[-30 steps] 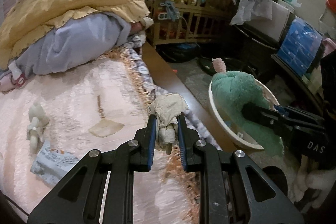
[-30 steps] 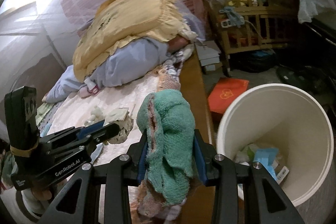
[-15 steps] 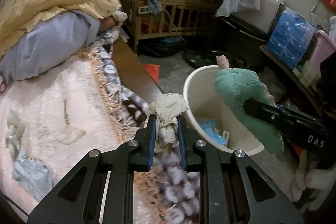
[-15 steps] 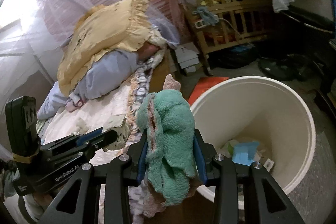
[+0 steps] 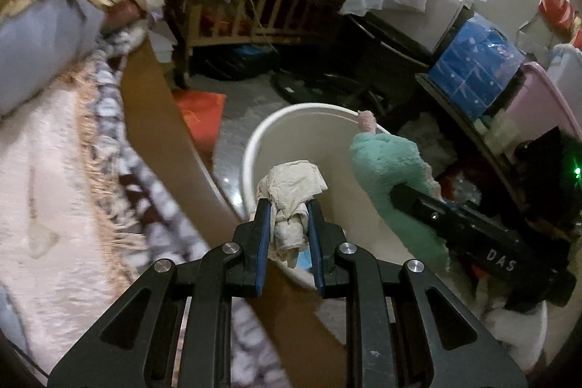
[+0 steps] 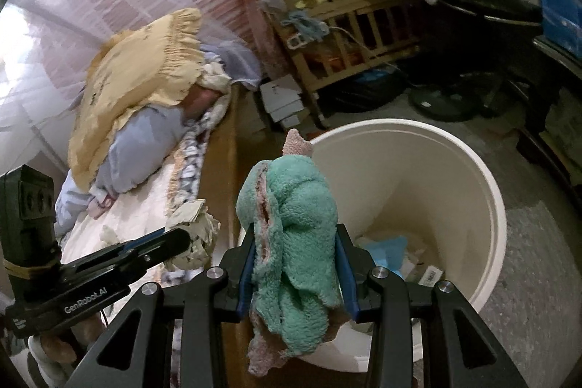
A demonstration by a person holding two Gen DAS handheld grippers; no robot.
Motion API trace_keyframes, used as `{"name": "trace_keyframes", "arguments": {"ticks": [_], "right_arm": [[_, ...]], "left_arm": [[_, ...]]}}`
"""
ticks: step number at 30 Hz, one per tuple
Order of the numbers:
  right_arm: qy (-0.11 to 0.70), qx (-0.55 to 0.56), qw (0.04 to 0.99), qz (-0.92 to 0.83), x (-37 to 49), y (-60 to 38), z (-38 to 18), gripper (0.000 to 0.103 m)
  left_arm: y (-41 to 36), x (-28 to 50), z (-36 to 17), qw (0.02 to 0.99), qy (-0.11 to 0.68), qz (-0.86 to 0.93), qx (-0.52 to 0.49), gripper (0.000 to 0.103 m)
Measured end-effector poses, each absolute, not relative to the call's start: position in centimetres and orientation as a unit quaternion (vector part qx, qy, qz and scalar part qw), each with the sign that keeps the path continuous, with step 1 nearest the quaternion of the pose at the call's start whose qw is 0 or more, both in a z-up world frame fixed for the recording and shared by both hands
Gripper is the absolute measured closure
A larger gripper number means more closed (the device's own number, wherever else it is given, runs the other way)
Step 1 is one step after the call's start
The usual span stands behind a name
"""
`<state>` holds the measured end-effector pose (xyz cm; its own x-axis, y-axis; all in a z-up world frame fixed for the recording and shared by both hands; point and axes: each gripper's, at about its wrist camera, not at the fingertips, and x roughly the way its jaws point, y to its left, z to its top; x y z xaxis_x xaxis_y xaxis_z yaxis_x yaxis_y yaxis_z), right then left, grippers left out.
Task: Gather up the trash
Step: 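Carry beige tissue and green cloth over the bucket and open both grippers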
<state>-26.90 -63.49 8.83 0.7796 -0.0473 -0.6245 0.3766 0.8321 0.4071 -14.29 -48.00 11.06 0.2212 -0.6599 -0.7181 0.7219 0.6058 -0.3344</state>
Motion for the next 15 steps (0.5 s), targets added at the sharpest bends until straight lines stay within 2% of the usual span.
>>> {"name": "trace_keyframes", "arguments": {"ticks": [4, 6, 7, 8, 10, 15], "right_arm": [[0.314, 0.273, 0.9, -0.131, -27.0, -64.5, 8.1, 0.066], [0.314, 0.277, 0.897, -0.14, -27.2, -65.1, 7.7, 0.061], [0.313, 0.278, 0.896, -0.146, -27.2, -65.4, 7.6, 0.058], [0.311, 0.278, 0.896, -0.154, -27.3, -65.6, 7.5, 0.054], [0.31, 0.28, 0.894, -0.163, -27.4, -66.0, 7.3, 0.047], [0.32, 0.281, 0.89, -0.163, -27.2, -66.1, 6.9, 0.045]], "left_arm": [[-49.7, -14.2, 10.5, 0.77, 0.45, -0.451, 0.029, 0.086], [-50.4, -14.2, 10.3, 0.763, 0.454, -0.46, 0.023, 0.083], [-50.7, -14.2, 10.2, 0.759, 0.456, -0.464, 0.022, 0.075], [-51.0, -14.2, 10.1, 0.755, 0.458, -0.468, 0.024, 0.061], [-51.0, -14.4, 10.2, 0.757, 0.455, -0.469, 0.022, 0.044], [-49.8, -14.4, 10.1, 0.767, 0.452, -0.454, 0.035, 0.044]]}}
